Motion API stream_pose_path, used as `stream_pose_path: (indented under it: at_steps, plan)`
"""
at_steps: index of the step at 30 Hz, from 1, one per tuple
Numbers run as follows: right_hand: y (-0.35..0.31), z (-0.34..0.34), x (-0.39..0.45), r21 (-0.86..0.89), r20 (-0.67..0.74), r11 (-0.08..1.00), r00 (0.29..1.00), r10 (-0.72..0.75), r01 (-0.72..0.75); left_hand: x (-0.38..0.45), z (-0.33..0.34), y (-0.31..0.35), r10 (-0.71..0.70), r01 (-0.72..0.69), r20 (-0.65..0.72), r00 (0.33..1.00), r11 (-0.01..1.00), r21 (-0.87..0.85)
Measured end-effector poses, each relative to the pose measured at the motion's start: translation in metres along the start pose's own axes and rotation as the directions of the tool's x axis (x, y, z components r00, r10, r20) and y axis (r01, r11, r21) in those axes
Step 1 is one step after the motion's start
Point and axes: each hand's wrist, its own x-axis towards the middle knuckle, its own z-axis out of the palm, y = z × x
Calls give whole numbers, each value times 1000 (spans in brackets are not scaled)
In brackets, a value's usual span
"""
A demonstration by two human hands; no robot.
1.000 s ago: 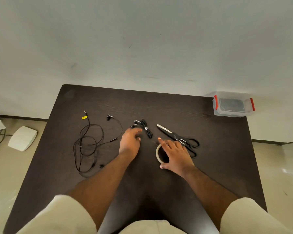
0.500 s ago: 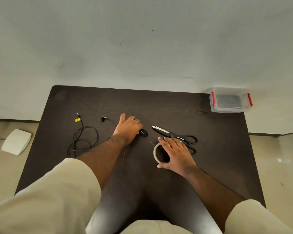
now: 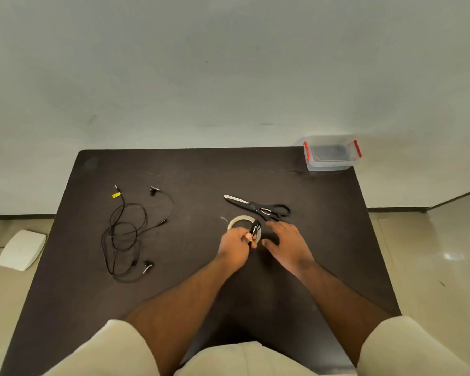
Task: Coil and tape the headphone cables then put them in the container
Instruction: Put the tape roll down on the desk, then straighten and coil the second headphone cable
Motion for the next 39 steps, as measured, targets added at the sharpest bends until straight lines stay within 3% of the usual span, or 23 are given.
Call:
stream_pose_path:
  at_steps: [6,10,14,20,27,33,39]
  plan:
    - [49,-8,-27,-81,42,992,994,102,-99,2,62,6,-264,255,-14,964,944,-210]
    - [75,-16,-24,-157,66,981,990,127,-115,10,91,23,-252,233,-54,966,944,-235]
    - [88,-14,-15,-200,83,975,990,113,-94,20,111,25,-232,216,-87,969,963,-161]
    - [89,-7,-9,-254,92,964,990,104,-78,18,108,31,-166,181,-150,975,979,93]
    - [60,-13,-3,-304,47,952,997,57,-40,11,53,21,-81,110,-176,981,980,165]
    - [-20,9,15,-359,37,925,992,-117,123,-17,-37,-9,-80,145,-322,943,972,184]
    - [-120,49,34,-360,142,860,932,-333,362,-47,-137,-61,-142,243,-468,873,956,163]
